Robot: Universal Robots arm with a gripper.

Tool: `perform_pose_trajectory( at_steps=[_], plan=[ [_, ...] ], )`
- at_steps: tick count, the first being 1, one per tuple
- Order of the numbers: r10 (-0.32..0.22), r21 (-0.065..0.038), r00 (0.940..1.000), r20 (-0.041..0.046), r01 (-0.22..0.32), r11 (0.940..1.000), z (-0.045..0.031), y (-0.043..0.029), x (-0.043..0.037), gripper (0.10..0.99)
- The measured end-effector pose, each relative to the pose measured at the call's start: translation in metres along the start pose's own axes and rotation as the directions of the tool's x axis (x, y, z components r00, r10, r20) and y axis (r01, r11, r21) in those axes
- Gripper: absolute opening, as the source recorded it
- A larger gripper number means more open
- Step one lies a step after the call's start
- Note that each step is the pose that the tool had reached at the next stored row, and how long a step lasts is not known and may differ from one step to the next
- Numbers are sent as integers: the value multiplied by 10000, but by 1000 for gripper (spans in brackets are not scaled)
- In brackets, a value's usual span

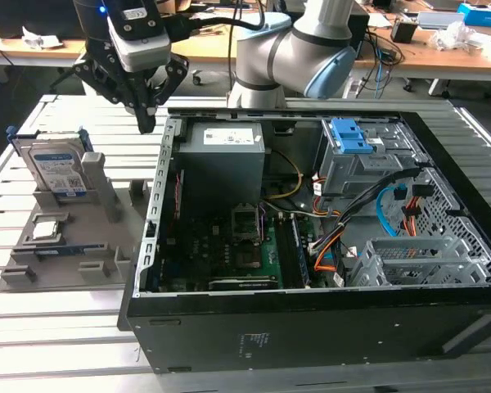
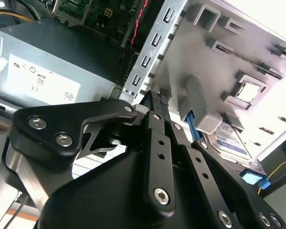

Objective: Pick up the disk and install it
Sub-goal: 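Reach for the disk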

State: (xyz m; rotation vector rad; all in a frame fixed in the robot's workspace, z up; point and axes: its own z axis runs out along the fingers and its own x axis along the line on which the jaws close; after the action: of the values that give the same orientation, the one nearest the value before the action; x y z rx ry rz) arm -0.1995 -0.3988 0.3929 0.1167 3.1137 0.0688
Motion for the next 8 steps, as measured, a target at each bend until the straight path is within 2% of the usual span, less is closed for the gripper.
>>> perform_pose_trajectory(
  at_steps=[8],
  plan=[
    [-1,-1,10000,0,1,10000,-2,-10,132,106]
  ],
)
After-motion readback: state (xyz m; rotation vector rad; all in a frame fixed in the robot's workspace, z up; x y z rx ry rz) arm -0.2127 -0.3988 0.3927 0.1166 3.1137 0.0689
